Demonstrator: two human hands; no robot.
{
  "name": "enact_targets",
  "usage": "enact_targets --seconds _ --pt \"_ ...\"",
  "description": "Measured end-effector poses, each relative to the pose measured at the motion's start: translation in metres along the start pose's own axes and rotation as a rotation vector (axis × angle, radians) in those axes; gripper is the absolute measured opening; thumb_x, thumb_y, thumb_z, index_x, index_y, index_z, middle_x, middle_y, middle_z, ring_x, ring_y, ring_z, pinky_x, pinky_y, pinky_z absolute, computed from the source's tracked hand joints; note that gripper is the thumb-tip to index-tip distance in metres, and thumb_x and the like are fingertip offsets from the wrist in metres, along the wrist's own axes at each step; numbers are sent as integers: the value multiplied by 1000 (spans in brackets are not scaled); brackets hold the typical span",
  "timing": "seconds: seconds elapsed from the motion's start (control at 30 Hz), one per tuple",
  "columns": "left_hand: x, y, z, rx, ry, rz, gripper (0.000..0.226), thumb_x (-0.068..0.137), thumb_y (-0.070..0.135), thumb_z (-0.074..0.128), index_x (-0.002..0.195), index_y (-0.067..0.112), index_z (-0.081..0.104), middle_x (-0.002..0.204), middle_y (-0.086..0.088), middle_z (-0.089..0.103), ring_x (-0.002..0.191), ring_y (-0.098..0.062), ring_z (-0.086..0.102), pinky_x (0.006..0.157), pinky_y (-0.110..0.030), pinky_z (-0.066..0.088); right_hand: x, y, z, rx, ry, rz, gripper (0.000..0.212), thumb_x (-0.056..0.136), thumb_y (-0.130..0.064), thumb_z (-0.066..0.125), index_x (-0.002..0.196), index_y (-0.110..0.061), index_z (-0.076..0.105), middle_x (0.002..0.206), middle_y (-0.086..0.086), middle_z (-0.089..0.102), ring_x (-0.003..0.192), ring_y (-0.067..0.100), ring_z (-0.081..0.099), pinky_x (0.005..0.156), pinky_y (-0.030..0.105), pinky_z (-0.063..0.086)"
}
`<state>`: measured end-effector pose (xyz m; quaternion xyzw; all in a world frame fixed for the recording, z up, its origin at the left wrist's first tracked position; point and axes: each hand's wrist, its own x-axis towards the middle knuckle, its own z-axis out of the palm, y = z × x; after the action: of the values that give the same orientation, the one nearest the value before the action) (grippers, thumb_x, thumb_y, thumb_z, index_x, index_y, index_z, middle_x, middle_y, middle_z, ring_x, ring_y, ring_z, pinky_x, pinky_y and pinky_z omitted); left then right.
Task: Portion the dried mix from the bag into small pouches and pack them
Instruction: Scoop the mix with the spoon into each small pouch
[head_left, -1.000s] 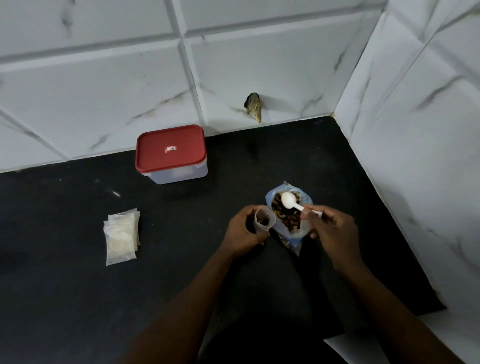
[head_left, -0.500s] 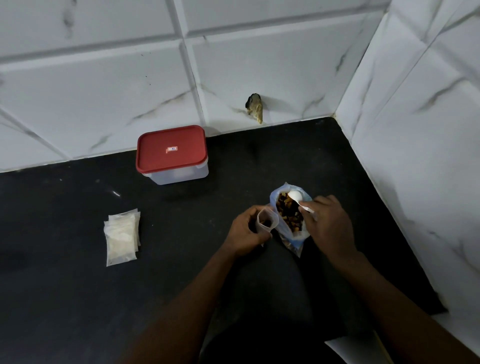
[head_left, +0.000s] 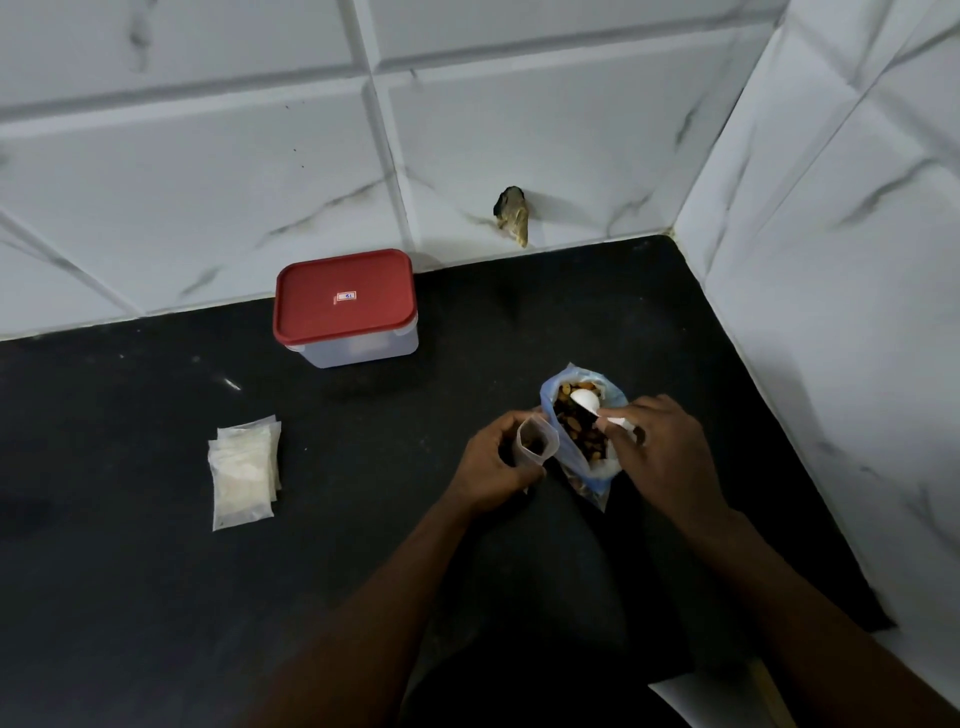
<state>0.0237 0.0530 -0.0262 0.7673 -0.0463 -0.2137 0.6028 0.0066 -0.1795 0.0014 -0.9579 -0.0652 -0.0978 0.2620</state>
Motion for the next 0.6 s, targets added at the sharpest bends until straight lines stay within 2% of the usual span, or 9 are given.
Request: enact_targets --seconds 0.1,0.17,0.3,0.37,0.47,0.6 --pt "-2 1 0 -7 2 -1 58 82 -5 73 130 25 61 125 12 65 114 6 62 87 -11 52 6 7 1 -10 8 46 22 92 -24 61 104 -11 74 94 4 70 90 14 61 73 29 51" --pt "-2 1 0 0 3 3 58 82 -6 72 130 26 61 124 11 65 114 5 62 87 -12 52 8 7 4 -37 -16 48 21 92 -23 62 104 -11 75 94 5 70 90 17 62 73 28 49" --pt "-2 3 -1 -9 0 -2 56 82 -7 71 127 26 62 123 10 66 112 2 64 86 -14 54 2 -2 9 0 -96 68 23 92 -26 61 107 -14 73 102 2 71 97 14 63 81 30 53" --pt "-3 3 -2 -16 4 -2 55 83 -7 71 126 27 62 121 9 67 110 1 65 85 -15 55 0 -4 6 82 -66 80 20 91 -24 65 105 -13 74 99 1 72 94 10 65 81 28 55" --pt "-4 0 -2 -34 11 -15 55 83 -7 71 127 24 63 120 9 67 105 0 67 83 -18 58 2 -3 -5 154 53 98 12 89 -12 73 100 -8 77 93 3 74 87 11 67 75 18 49" --pt "-3 -2 -1 -21 12 -11 55 82 -6 72 128 23 62 121 8 67 109 -1 66 84 -17 56 6 2 -7 130 91 88 11 88 -11 74 98 -8 78 91 5 75 84 15 68 74 28 54"
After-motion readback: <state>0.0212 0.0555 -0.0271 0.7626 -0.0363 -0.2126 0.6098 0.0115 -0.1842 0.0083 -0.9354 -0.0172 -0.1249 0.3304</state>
